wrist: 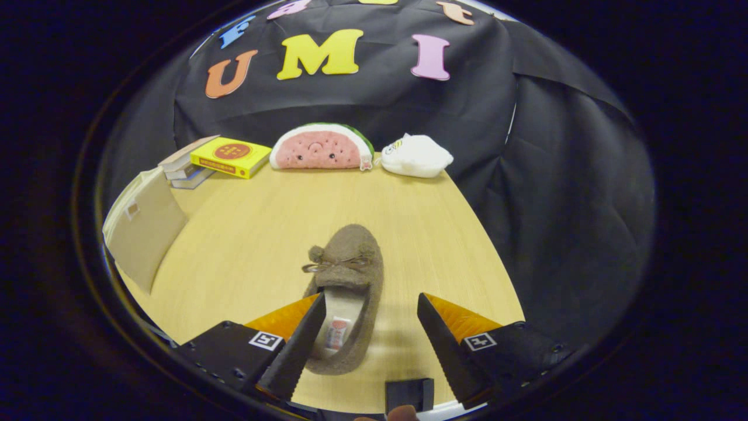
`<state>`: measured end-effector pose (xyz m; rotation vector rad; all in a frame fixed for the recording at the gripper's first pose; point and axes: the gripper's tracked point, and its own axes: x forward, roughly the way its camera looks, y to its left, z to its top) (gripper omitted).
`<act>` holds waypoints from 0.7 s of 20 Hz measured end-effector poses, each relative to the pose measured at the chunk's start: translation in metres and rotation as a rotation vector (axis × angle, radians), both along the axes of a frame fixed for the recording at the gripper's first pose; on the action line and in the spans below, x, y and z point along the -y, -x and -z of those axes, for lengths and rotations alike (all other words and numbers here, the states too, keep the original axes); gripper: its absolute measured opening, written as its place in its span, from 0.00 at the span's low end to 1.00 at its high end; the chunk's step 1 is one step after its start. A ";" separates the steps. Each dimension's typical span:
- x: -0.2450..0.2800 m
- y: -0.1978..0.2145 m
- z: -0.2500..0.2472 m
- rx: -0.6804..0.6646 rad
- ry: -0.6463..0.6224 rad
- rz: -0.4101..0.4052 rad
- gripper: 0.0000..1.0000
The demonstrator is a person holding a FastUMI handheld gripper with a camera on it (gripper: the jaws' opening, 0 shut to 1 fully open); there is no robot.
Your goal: Open the storage box then place both shoes into the box .Put the left shoe in first, then the right shoe, with the right side of both shoes facing outward in a uniform manner.
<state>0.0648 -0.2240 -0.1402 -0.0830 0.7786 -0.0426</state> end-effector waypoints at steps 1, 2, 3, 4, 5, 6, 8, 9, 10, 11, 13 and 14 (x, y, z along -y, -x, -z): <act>0.000 -0.003 0.006 -0.015 -0.016 0.004 0.96; 0.001 -0.007 0.010 -0.023 -0.031 0.012 0.96; 0.002 -0.010 0.014 -0.030 -0.043 0.016 0.96; 0.002 -0.014 0.021 -0.037 -0.050 0.019 0.96; 0.001 -0.017 0.024 -0.041 -0.060 0.018 0.94; -0.001 -0.020 0.027 -0.048 -0.073 0.018 0.83; -0.002 -0.024 0.036 -0.058 -0.104 0.032 0.57; -0.004 -0.026 0.038 -0.059 -0.128 0.038 0.44; -0.006 -0.026 0.040 -0.064 -0.144 0.041 0.31; -0.004 -0.026 0.039 -0.061 -0.143 0.039 0.18; 0.000 -0.029 0.039 -0.043 -0.125 0.051 0.18; -0.003 -0.032 0.044 -0.048 -0.130 0.047 0.00</act>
